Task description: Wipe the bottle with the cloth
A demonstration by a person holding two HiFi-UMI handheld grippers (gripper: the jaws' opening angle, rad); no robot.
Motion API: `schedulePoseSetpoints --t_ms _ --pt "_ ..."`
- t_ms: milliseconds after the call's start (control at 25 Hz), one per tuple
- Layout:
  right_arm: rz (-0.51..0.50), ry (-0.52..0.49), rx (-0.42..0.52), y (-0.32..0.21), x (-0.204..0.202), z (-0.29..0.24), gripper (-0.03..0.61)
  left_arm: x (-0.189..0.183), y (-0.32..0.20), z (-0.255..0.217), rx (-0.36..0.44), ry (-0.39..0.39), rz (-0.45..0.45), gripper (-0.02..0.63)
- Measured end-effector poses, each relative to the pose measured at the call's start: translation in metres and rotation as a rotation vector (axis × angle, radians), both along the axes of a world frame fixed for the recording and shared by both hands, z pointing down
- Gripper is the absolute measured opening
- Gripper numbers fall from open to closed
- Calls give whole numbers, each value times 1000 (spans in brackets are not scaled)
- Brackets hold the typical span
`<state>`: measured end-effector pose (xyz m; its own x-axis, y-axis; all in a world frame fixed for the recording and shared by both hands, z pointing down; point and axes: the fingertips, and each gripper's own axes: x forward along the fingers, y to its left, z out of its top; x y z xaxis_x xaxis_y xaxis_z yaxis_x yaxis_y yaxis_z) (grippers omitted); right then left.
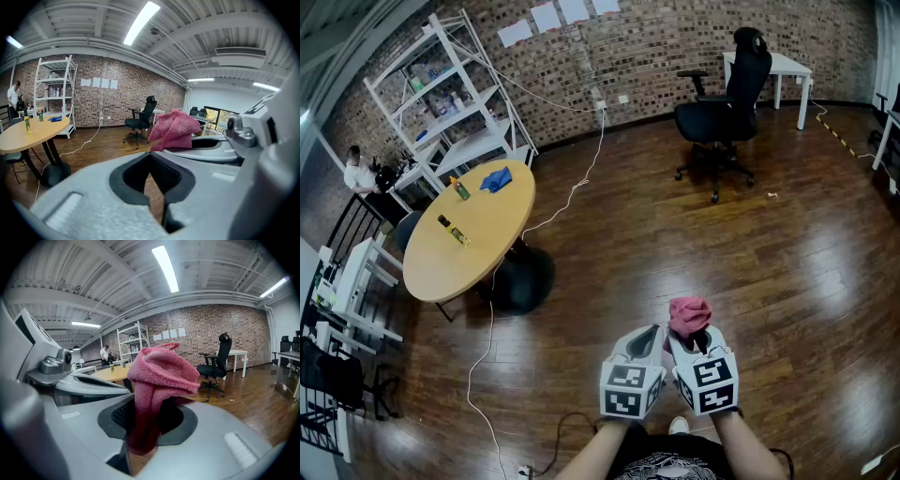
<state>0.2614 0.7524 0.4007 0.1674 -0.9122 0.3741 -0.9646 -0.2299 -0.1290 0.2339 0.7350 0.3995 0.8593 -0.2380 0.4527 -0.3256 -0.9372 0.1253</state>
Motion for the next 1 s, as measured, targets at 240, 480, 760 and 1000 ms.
schedulePoseSetpoints --t_ms 240,480,760,1000 --pt "1 5 5 -6 25 0 103 20 -10 2 -8 13 -8 3" --pt "10 27 -5 -51 47 3 103 45 -63 6 -40 44 -14 3" --pt "48 50 -30 -132 78 -8 103 78 -150 -11 -40 76 13 3" --pt "67 68 -49 -203 97 -15 103 102 -214 -14 -47 81 53 3"
